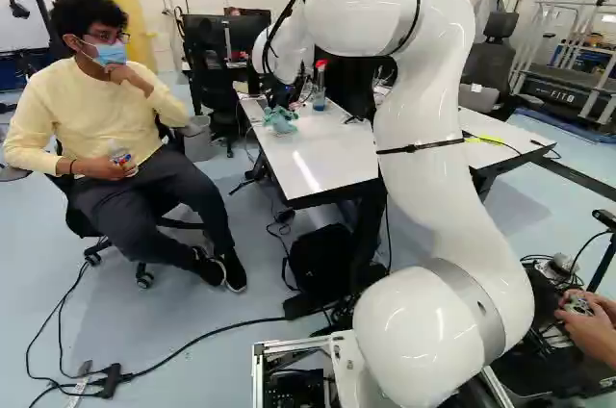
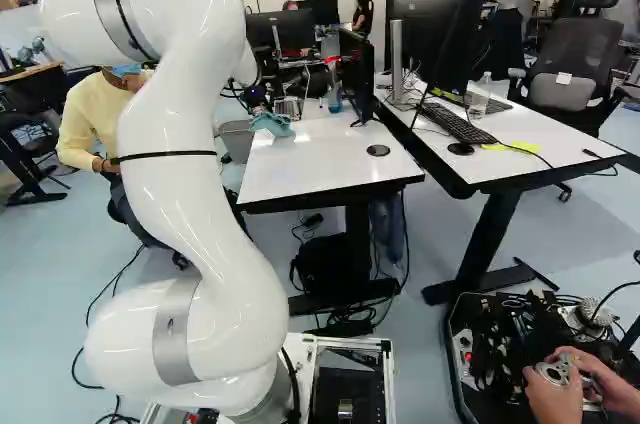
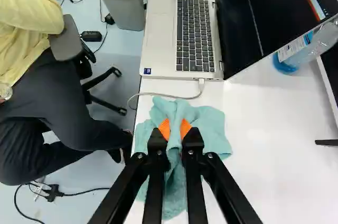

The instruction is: Clean the table with the green towel

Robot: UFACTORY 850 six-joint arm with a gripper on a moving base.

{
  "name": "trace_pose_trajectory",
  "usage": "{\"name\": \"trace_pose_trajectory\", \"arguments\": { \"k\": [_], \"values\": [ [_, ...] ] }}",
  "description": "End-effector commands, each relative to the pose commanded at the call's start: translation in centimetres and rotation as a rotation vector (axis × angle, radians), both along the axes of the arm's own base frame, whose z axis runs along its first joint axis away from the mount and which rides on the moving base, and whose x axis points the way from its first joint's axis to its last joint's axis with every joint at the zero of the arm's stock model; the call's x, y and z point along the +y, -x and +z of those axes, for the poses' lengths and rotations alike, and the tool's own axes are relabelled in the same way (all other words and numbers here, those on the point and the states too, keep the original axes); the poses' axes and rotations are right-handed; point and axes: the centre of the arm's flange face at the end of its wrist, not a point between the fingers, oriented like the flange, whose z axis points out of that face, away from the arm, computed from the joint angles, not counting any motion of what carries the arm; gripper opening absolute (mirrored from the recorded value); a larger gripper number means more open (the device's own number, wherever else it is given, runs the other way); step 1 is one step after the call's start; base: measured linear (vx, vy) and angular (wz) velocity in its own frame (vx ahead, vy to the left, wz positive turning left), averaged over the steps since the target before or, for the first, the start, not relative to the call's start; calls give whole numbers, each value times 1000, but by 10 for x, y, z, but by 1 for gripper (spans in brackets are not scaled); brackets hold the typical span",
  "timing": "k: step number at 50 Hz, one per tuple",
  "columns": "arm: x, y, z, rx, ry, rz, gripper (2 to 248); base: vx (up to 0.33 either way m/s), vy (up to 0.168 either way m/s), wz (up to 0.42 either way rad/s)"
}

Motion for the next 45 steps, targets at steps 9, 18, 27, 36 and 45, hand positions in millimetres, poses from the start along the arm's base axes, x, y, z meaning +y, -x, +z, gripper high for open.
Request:
{"name": "trace_pose_trajectory", "arguments": {
  "k": [9, 18, 27, 36, 45],
  "values": [
    [1, -4, -11, -1, -1, 1, 41, 0, 0, 0],
    [2, -7, -22, 0, -1, 2, 41, 0, 0, 0],
    [3, -11, -33, 2, -2, 3, 41, 0, 0, 0],
    [4, -13, -38, -4, -4, 4, 41, 0, 0, 0],
    [4, -14, -38, -15, -7, 4, 41, 0, 0, 0]
  ]
}}
